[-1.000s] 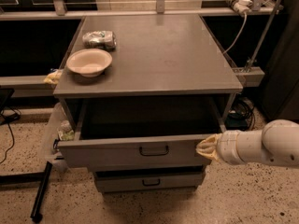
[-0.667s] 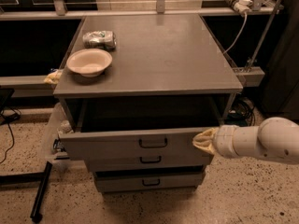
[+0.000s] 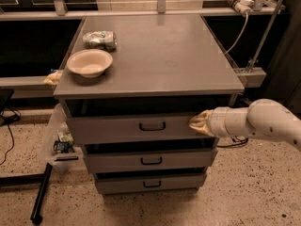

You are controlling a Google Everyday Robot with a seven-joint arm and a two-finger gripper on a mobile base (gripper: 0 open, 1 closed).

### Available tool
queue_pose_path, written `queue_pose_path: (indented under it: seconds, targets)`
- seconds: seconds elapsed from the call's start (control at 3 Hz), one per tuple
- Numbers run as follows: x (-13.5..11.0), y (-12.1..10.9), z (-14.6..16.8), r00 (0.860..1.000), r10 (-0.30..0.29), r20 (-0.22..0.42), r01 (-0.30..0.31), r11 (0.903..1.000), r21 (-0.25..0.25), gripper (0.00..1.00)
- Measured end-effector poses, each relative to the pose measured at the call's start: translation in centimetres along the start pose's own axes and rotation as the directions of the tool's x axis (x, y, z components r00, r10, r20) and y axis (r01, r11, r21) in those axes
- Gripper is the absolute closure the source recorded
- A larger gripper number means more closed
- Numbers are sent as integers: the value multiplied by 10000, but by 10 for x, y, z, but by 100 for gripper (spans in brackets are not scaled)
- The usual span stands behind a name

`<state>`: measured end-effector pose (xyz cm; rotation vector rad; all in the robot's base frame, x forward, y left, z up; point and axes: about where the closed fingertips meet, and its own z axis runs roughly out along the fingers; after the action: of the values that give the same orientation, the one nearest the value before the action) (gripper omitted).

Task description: Close top drawer

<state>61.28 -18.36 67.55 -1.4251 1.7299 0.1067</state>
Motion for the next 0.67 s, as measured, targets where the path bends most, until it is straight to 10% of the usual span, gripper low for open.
queue_pose_path:
  seconds: [0.67]
  targets:
    - [-9,9,-8,10000,27,-16,-28,9988,-489,100]
